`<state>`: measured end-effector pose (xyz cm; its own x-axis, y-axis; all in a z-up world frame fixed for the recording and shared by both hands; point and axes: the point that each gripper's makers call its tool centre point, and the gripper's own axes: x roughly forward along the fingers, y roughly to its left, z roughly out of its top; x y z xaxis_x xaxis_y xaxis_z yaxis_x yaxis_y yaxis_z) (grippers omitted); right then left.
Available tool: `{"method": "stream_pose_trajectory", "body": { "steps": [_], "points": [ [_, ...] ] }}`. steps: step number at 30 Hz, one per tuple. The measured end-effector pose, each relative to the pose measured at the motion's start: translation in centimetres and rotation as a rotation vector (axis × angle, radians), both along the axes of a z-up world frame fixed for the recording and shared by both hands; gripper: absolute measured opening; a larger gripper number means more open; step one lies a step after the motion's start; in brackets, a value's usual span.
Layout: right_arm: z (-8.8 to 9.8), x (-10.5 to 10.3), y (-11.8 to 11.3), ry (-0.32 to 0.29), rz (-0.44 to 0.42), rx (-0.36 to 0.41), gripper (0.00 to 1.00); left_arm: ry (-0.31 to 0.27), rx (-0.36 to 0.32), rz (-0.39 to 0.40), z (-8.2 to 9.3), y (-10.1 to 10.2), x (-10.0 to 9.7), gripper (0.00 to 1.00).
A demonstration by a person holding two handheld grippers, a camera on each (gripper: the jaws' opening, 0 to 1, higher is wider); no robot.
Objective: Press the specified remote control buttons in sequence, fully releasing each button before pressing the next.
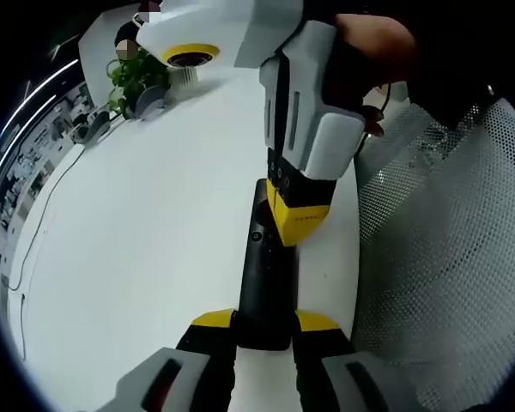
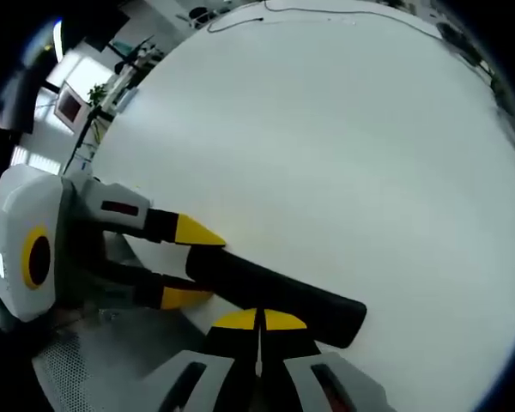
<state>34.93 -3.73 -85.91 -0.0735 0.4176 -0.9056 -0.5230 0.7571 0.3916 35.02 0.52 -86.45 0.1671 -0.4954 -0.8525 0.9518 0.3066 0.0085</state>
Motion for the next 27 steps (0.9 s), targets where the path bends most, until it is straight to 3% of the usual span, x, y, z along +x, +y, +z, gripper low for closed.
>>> {"method": "stream_pose_trajectory", "body": {
  "steps": [5, 7, 14, 20, 27],
  "points": [
    [0.3, 0.0, 0.1, 0.009, -0.021, -0.002, 0.0, 0.001, -0.002, 0.002, 0.0, 0.0, 0.0, 0.25],
    [0.4, 0.4, 0.2, -0.017, -0.021, 0.004, 0.0, 0.001, -0.002, 0.003, 0.0, 0.0, 0.0, 0.25],
    [0.9, 0.8, 1.1, -0.016, -0.054, 0.073, 0.0, 0.001, -0.006, 0.003, 0.0, 0.0, 0.0, 0.25],
    [0.9, 1.3, 1.2, -0.054, -0.056, 0.064, 0.0, 0.0, -0.004, 0.001, 0.0, 0.0, 0.0, 0.25],
    [0.9, 1.2, 1.5, -0.038, -0.065, 0.082, 0.0, 0.001, -0.004, 0.002, 0.1, 0.0, 0.0, 0.25]
  ]
}}
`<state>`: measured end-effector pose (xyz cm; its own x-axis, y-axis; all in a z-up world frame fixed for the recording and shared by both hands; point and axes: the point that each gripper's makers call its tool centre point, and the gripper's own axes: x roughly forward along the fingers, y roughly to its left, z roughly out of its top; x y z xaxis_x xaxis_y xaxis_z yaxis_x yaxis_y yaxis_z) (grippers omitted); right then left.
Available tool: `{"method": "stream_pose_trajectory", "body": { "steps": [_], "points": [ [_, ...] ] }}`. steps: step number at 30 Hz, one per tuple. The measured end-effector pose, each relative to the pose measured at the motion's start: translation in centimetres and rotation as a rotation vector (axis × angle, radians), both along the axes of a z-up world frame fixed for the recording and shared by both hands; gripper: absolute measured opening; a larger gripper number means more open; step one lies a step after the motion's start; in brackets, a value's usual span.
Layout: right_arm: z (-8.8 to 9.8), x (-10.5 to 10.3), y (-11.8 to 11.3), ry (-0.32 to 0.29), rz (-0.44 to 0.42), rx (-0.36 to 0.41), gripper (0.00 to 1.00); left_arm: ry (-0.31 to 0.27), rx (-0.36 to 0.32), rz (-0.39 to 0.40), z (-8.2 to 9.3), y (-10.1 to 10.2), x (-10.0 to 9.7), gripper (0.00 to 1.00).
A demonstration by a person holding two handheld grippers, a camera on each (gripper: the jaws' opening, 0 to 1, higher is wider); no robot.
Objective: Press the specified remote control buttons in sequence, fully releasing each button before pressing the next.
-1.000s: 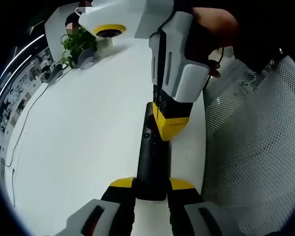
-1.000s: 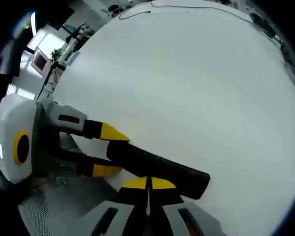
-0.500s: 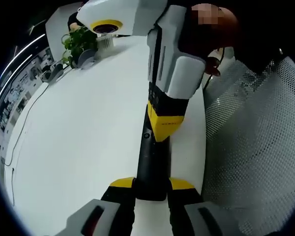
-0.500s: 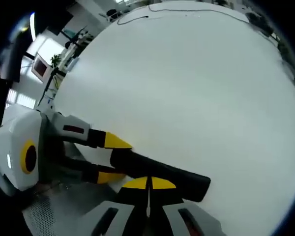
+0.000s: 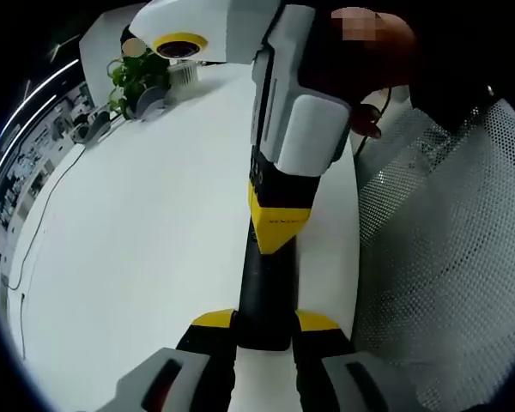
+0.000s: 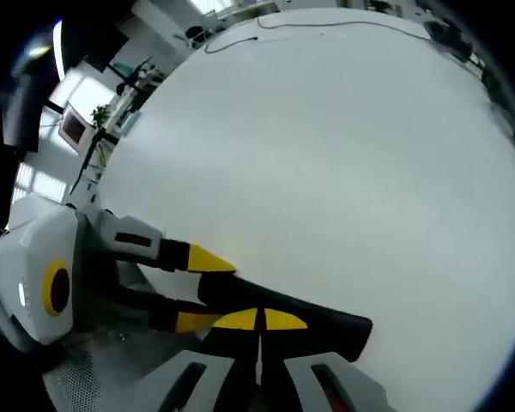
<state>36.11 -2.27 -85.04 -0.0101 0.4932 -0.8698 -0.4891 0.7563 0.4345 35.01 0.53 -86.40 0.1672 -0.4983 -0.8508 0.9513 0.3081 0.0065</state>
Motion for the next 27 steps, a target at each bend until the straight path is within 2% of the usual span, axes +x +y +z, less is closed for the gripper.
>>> {"method": "stream_pose_trajectory", "body": {
  "steps": [14, 27],
  "points": [
    [-0.41, -0.07, -0.08, -0.017, 0.033, -0.034, 0.0, 0.001, 0.003, -0.002, -0.01, 0.0, 0.01, 0.25],
    [-0.42, 0.03, -0.15, 0.02, -0.019, 0.0, 0.0, 0.001, 0.005, -0.004, -0.03, -0.03, 0.06, 0.25]
  ]
}}
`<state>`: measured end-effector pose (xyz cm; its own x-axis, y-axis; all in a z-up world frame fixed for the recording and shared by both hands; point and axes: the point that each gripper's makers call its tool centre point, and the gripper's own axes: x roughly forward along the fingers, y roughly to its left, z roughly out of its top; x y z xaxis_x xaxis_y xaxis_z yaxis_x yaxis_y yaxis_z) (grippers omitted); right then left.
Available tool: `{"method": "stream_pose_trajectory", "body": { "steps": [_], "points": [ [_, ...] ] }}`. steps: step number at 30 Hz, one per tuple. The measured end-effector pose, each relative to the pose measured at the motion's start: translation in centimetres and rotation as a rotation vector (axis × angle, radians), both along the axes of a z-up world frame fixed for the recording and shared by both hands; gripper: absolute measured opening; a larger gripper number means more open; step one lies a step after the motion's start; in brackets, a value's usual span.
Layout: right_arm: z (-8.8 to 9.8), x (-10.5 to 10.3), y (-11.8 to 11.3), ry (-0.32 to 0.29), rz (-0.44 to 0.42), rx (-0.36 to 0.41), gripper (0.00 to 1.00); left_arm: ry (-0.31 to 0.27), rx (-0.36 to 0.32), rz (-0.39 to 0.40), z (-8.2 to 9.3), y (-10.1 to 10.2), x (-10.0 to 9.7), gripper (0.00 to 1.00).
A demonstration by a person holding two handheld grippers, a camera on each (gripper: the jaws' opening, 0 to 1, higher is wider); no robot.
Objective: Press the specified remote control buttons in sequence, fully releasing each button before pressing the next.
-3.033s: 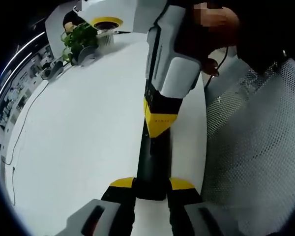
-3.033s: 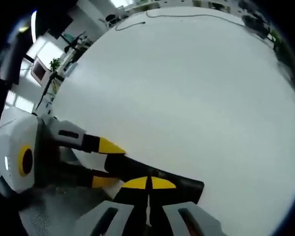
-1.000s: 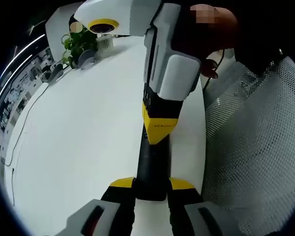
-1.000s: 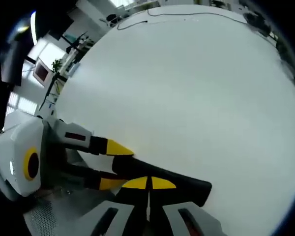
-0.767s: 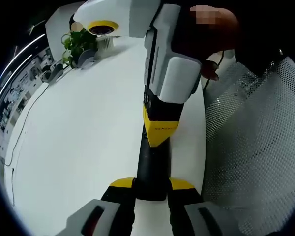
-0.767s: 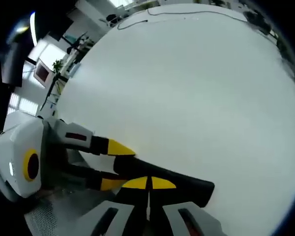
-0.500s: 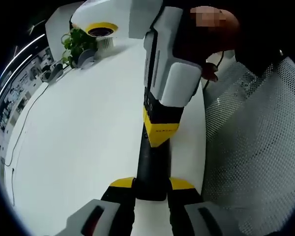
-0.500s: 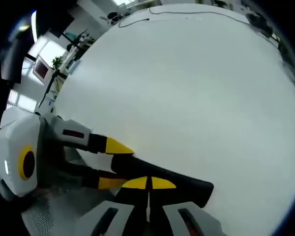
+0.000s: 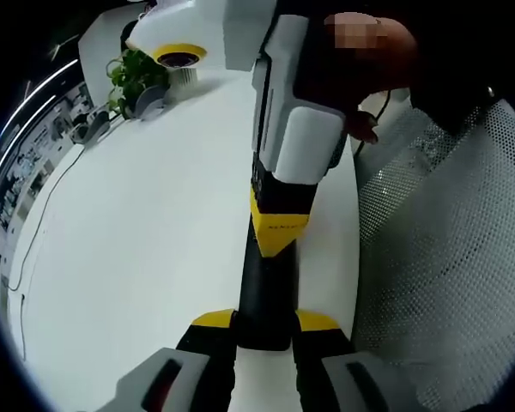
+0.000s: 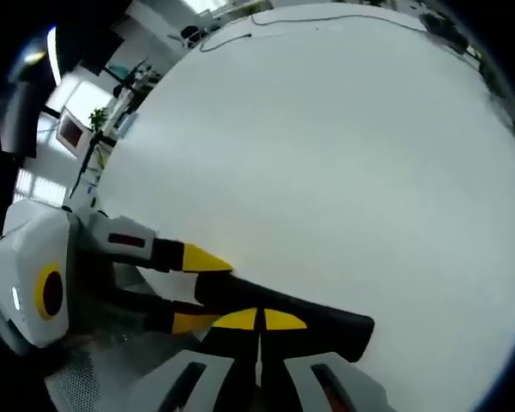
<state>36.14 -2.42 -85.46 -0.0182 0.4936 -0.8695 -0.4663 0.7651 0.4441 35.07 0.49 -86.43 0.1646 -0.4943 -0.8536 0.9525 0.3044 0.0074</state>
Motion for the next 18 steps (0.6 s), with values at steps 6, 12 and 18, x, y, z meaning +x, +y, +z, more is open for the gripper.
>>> {"method": "stream_pose_trajectory", "body": {
  "steps": [6, 12, 18],
  "points": [
    [0.0, -0.1, 0.0, -0.01, 0.016, -0.012, 0.0, 0.0, -0.001, 0.002, 0.0, 0.0, 0.0, 0.25],
    [0.2, -0.1, 0.4, -0.024, 0.034, -0.008, 0.0, 0.0, -0.003, 0.003, 0.0, 0.0, 0.0, 0.25],
    [0.2, -0.6, 1.1, -0.022, 0.063, 0.009, 0.0, 0.0, -0.004, 0.005, 0.0, 0.0, -0.1, 0.25]
  ]
}}
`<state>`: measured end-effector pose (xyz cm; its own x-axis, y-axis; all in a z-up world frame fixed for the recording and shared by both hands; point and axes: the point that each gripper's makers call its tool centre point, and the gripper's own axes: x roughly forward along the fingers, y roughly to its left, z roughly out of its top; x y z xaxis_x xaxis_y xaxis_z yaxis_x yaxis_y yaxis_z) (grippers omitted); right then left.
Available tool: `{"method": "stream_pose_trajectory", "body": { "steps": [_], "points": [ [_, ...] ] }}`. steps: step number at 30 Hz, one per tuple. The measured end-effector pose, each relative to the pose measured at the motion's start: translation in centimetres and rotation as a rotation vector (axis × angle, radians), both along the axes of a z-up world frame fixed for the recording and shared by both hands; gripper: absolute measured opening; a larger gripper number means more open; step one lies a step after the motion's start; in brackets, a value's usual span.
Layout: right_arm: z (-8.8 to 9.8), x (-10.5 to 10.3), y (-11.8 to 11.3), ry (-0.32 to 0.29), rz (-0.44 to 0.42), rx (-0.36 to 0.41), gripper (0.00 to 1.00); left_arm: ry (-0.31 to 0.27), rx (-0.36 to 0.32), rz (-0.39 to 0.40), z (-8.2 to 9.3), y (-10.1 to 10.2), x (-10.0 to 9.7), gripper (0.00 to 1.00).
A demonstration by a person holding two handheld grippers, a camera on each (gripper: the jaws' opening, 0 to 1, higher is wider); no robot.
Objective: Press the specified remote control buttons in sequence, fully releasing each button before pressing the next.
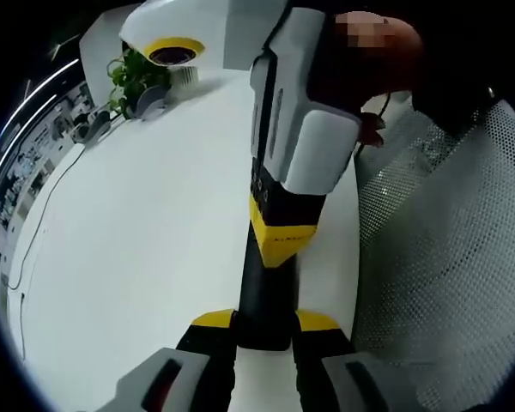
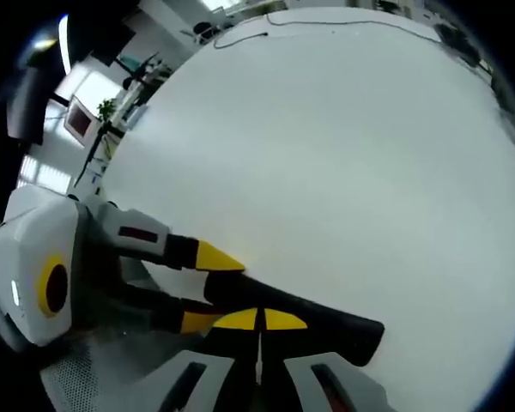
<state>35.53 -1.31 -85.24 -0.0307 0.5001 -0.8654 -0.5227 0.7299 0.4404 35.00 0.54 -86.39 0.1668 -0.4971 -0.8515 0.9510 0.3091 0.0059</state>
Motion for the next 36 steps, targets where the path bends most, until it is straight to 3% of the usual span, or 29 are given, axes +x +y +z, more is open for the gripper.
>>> {"method": "stream_pose_trajectory", "body": {
  "steps": [8, 16, 26, 34, 36],
  "points": [
    [-0.2, -0.3, 0.5, 0.01, 0.015, 0.009, 0.0, 0.001, -0.004, 0.003, 0.0, 0.0, 0.0, 0.25],
    [-0.2, -0.2, 0.4, -0.025, 0.047, -0.025, 0.0, 0.0, 0.002, -0.002, 0.0, 0.0, 0.0, 0.25],
    [-0.2, 0.3, 0.5, -0.023, -0.024, -0.006, 0.0, -0.006, 0.007, -0.007, 0.0, -0.1, 0.0, 0.25],
    [-0.1, 0.1, 0.4, -0.064, -0.005, -0.024, 0.0, -0.018, 0.035, 0.019, 0.0, -0.2, 0.0, 0.25],
    [0.8, 0.5, 0.0, -0.082, -0.062, -0.004, 0.0, -0.025, 0.042, 0.013, 0.0, -0.1, 0.0, 0.25]
  ]
}}
